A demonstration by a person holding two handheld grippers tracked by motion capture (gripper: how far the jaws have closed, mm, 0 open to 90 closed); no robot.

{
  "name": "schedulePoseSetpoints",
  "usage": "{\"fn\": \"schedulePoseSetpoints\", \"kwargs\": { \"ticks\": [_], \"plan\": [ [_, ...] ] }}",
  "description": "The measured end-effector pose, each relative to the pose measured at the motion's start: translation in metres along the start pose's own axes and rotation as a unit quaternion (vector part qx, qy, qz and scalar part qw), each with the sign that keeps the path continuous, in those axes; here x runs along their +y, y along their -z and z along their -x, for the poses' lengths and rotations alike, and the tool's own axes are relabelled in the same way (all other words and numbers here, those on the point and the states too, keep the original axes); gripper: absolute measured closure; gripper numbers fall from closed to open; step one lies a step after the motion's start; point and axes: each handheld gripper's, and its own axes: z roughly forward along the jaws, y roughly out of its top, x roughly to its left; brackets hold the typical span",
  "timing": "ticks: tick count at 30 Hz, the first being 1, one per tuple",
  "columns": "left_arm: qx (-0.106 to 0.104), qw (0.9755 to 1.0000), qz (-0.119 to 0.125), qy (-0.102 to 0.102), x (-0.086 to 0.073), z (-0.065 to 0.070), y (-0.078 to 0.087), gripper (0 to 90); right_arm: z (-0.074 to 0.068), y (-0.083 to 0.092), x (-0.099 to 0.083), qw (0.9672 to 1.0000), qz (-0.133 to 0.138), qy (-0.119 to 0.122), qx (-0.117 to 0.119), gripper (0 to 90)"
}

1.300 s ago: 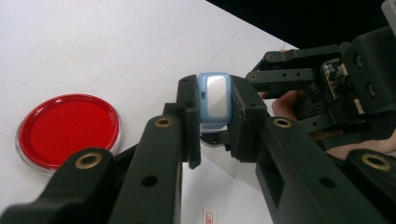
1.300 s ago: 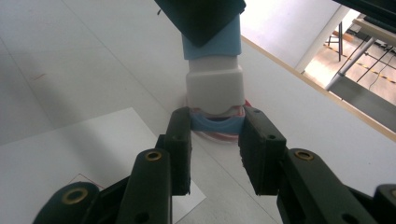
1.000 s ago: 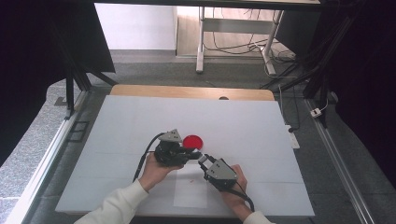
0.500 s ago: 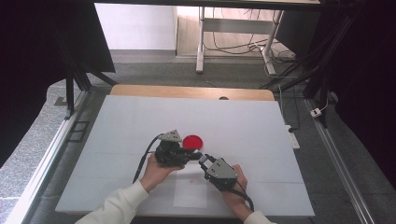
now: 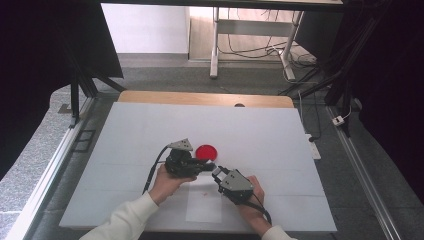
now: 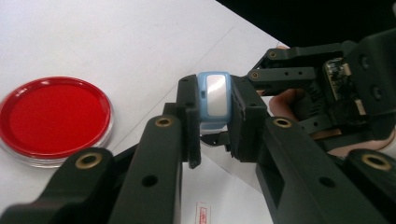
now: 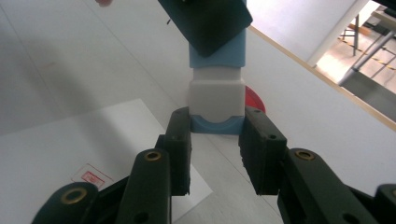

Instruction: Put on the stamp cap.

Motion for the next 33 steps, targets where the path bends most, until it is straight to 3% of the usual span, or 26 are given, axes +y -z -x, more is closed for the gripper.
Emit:
{"fn": "schedulePoseSetpoints", "kwargs": {
  "ticks": [9,18,23,33],
  "plan": [
    [0.008,0.9999,0.003,-0.010,0.000,0.001,0.001,75.5,0.002,-0.002,-0.001,0.9996,0.006,-0.020,0.019,53.5],
    [0.005,0.9996,0.025,-0.016,0.004,0.002,0.014,75.5,0.015,0.001,-0.006,0.9956,0.011,-0.077,0.051,46.2],
    [0.010,0.9989,0.034,-0.031,0.006,0.003,0.021,75.5,0.026,0.005,-0.013,0.9928,-0.001,-0.099,0.068,45.2],
    [0.031,0.9970,0.044,-0.055,0.009,0.002,0.039,75.4,0.059,0.034,-0.033,0.9898,-0.011,-0.132,0.054,45.0]
  ]
}}
